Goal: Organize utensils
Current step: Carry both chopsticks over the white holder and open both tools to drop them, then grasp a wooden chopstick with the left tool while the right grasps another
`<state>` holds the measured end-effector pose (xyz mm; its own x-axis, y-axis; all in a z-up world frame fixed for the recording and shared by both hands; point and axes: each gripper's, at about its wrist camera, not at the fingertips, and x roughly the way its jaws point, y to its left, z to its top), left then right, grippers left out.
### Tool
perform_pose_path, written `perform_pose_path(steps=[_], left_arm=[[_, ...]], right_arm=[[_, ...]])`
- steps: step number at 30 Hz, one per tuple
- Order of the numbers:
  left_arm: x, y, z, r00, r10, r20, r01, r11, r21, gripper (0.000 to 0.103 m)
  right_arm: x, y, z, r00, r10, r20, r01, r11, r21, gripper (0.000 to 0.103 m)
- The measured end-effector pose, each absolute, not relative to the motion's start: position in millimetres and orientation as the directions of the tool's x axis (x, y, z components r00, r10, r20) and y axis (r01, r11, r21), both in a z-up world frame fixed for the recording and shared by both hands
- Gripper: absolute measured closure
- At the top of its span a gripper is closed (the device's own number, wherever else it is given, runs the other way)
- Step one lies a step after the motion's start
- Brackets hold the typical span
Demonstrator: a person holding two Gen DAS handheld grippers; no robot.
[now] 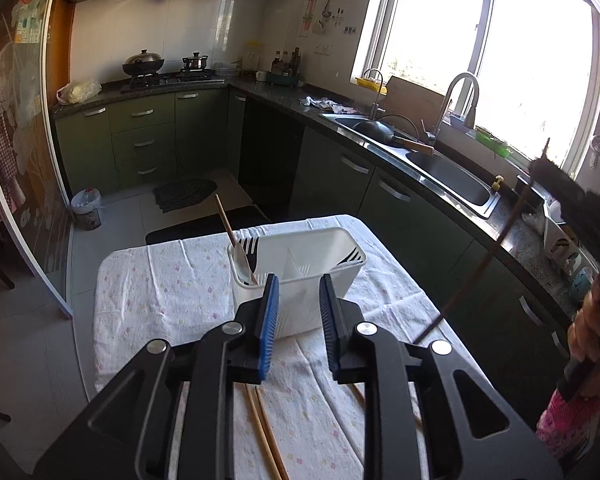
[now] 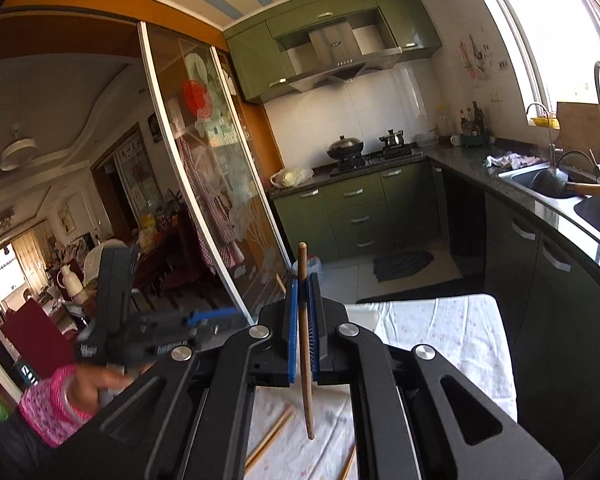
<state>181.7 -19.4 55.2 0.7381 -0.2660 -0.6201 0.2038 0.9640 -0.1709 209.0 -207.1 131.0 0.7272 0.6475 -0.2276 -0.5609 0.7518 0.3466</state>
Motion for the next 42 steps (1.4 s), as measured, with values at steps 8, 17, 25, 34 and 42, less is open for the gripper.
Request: perform_pose_path(steps=[8, 17, 25, 34, 42], left_arm=[[145, -9, 44, 0.705, -0.285, -0.649, 0.224, 0.958, -0.177, 0.079], [140, -10, 28, 0.664, -0.285, -0.692, 0.223, 0.958, -0.181, 0.076], [146, -17, -16, 0.565, -0.285, -0.775, 0.213, 0.957, -0.197, 0.064], [167, -22, -97, 0.380, -0.248, -0.891, 0.134, 0.968, -0.212, 0.060], [187, -26, -130, 0.335, -0.256, -0.907, 0.105, 0.966, -0.234, 0.060]], right_arm=[[278, -173, 150, 0.832, 0.529, -0.168, -0.457, 0.825, 0.333, 0.097], [313, -146, 88, 0.791, 0.516, -0.330, -0.421, 0.849, 0.320, 0.093], [248, -159, 73, 0.779, 0.523, -0.345, -0.475, 0.852, 0.220, 0.087], [215, -144, -62, 0.495, 0.466, -0.733, -0.538, 0.827, 0.163, 0.078], [202, -155, -105, 0.446, 0.481, -0.755, -0.506, 0.831, 0.230, 0.076]])
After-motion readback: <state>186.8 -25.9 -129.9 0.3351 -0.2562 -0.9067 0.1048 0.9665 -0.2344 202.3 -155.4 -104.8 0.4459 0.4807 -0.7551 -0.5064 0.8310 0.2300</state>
